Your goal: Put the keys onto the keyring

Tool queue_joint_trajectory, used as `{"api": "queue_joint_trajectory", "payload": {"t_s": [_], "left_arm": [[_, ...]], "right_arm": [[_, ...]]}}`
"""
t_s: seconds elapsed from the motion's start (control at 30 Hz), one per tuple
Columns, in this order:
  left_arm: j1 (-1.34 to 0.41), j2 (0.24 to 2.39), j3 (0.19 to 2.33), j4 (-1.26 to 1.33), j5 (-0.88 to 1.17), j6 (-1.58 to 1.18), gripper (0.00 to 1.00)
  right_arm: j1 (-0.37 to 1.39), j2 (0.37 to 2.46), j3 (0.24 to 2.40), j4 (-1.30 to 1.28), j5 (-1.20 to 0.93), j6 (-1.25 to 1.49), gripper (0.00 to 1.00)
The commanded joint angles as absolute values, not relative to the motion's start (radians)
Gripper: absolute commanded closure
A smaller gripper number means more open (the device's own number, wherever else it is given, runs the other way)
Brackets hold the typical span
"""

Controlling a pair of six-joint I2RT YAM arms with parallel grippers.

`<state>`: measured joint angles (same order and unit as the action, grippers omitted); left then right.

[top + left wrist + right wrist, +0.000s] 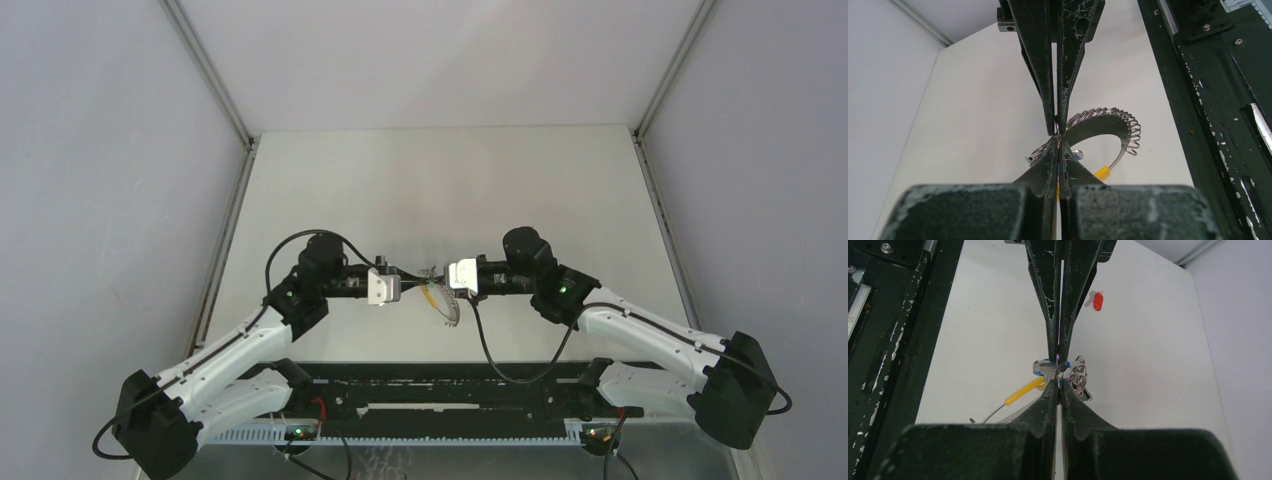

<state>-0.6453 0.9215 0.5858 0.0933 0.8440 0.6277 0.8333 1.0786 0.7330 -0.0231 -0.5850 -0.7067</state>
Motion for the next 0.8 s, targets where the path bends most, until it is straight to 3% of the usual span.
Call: {"api": "queue_joint_trajectory", "payload": {"t_s": [0.0, 0.77], "left_arm": [[-0.661, 0.925, 0.658, 0.134, 0.845, 0.609, 1.00], [-0.695, 0.889, 0.588, 0.280, 0.751, 0.554, 1.00]], "right_arm": [[0.842, 1.049, 0.780, 0.068, -0.623, -0.672, 1.00], [0.837, 1.045, 0.779, 0.120, -0.618, -0.561, 1.00]]}}
